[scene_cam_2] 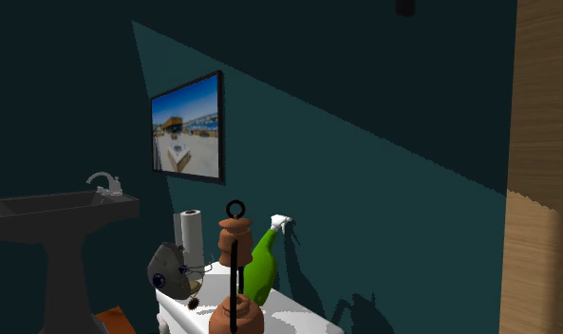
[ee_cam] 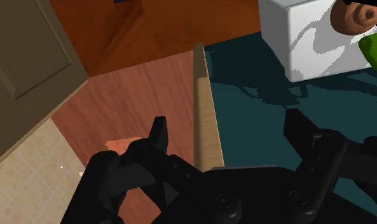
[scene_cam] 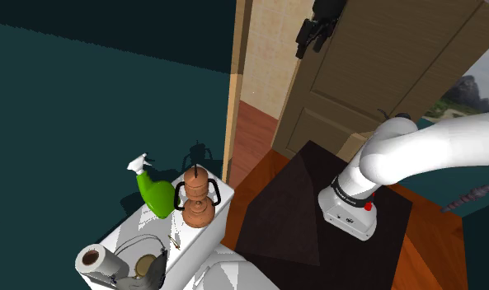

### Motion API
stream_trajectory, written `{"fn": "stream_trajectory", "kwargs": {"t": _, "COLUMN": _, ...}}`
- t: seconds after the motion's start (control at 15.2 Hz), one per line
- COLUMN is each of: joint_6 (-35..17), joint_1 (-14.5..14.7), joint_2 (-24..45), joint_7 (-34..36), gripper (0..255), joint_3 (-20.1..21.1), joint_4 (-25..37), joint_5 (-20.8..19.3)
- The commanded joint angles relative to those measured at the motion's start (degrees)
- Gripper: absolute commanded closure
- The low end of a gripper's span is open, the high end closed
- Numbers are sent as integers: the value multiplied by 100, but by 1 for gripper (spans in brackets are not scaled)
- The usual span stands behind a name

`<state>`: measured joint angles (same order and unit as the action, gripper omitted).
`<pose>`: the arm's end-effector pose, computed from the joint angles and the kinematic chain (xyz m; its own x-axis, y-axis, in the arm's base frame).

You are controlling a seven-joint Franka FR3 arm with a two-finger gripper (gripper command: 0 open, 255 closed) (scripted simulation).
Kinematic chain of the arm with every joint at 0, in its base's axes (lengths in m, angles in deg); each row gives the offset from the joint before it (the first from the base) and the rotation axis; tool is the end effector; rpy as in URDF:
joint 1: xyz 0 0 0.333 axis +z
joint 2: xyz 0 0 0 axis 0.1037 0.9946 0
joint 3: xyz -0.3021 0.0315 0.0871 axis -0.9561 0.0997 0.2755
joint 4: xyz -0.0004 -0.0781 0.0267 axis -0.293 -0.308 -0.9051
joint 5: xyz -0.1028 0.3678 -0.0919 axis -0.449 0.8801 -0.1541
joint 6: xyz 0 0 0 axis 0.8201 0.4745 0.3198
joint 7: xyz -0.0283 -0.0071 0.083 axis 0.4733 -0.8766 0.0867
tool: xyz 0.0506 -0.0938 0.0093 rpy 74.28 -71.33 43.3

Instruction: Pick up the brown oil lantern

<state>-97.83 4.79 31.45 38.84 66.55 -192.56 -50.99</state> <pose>0.3245 -0.0414 0.6162 0.9901 -0.1052 0.0933 -0.1069 -0.9942 0.0135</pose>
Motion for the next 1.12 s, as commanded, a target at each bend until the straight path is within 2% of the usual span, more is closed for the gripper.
{"fn": "stream_trajectory", "kwargs": {"t": 0.0, "joint_6": 0, "joint_1": 0, "joint_2": 0, "joint_7": 0, "gripper": 0, "joint_3": 0, "joint_4": 0, "joint_5": 0}}
{"fn": "stream_trajectory", "kwargs": {"t": 0.53, "joint_6": -1505, "joint_1": 634, "joint_2": 19, "joint_7": -441, "gripper": 0, "joint_3": 238, "joint_4": -1174, "joint_5": 370}}
{"fn": "stream_trajectory", "kwargs": {"t": 1.06, "joint_6": -3112, "joint_1": 1370, "joint_2": 419, "joint_7": -935, "gripper": 0, "joint_3": 508, "joint_4": -2058, "joint_5": 774}}
